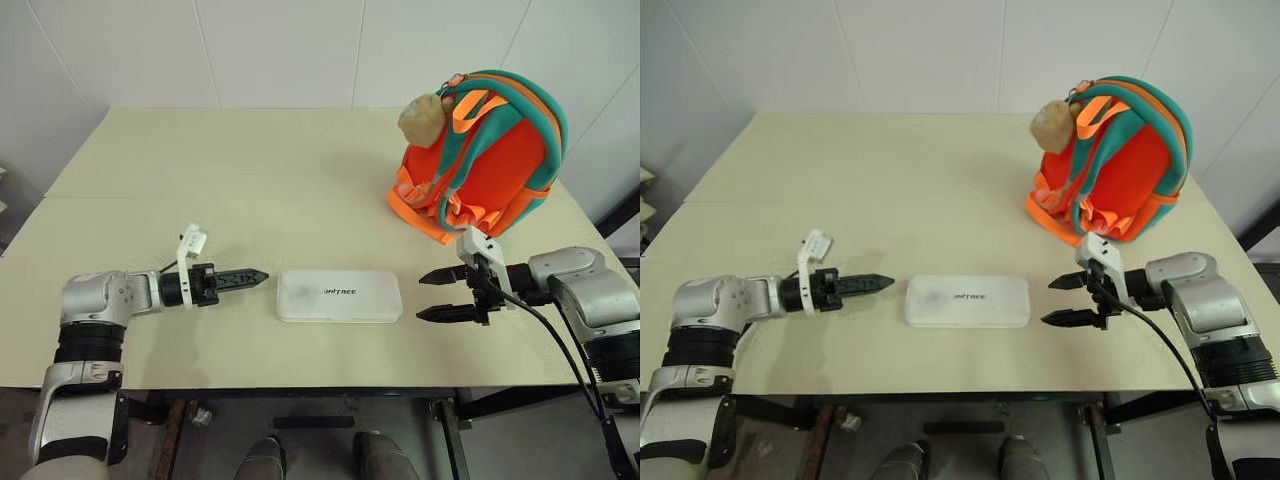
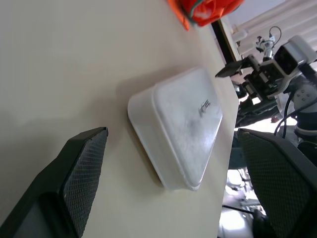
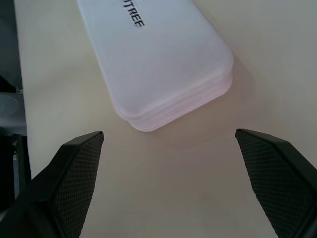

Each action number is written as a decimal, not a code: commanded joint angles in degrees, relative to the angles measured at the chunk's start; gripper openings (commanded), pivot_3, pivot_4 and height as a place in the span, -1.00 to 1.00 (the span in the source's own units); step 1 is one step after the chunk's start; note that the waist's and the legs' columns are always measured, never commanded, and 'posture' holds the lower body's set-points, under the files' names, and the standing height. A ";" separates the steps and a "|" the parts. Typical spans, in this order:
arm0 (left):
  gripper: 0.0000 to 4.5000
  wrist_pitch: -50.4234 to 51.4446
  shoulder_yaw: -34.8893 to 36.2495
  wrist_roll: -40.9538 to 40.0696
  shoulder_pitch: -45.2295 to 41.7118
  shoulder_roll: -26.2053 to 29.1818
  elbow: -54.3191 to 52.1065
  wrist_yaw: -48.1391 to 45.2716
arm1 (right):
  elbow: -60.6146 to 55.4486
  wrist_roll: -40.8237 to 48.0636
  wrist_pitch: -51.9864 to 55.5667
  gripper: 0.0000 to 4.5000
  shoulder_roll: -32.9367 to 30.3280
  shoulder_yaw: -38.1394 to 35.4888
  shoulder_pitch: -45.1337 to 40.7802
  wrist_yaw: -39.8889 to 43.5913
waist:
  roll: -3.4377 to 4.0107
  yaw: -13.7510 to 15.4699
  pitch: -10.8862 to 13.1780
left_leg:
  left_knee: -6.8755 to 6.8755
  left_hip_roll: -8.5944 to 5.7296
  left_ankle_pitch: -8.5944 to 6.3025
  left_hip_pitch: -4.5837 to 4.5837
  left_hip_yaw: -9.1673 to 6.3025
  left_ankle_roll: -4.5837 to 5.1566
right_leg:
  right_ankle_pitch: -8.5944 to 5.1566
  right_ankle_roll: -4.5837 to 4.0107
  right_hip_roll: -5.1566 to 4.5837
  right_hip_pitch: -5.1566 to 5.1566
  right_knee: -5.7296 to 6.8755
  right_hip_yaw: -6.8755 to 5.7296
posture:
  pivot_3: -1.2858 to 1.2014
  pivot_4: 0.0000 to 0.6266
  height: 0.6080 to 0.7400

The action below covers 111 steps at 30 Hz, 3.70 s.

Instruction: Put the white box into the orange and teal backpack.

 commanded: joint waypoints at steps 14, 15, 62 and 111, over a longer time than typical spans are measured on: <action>0.99 10.41 1.43 -1.81 -2.80 -6.95 2.33 8.25 | 0.43 -0.62 -2.44 1.00 7.03 2.50 -0.50 -3.62 | 0.01 0.40 -0.01 | 0.10 -0.03 0.00 0.06 -0.02 -0.03 | 0.00 0.02 -0.02 0.12 0.01 -0.02 | 0.03 -0.52 1.00; 0.99 10.74 1.83 -1.83 -3.47 -7.75 3.24 8.75 | 0.50 -0.88 -3.02 1.00 7.66 2.62 -0.72 -3.96 | 0.01 0.39 -0.01 | 0.11 -0.05 0.01 0.06 -0.02 -0.03 | 0.01 0.03 -0.03 0.13 0.00 -0.02 | 0.03 -0.52 1.00; -0.41 -11.87 11.67 -7.38 7.33 2.33 -9.34 -2.38 | 26.69 -7.02 -17.90 1.00 4.64 -11.95 -18.06 -27.77 | 0.09 -0.33 0.05 | -0.06 -0.01 0.00 0.04 0.16 -0.01 | -0.05 -0.19 -0.08 0.10 -0.37 0.08 | 0.03 -0.52 1.00; -0.41 -16.70 26.75 -16.05 25.47 8.40 -16.60 4.72 | -26.60 45.92 32.16 -0.99 12.25 -17.81 -14.99 -13.30 | 0.08 -0.95 0.05 | -0.91 0.12 0.17 -0.18 0.13 -0.30 | -0.27 -0.34 -0.05 -0.82 0.15 0.10 | 0.03 -0.52 1.00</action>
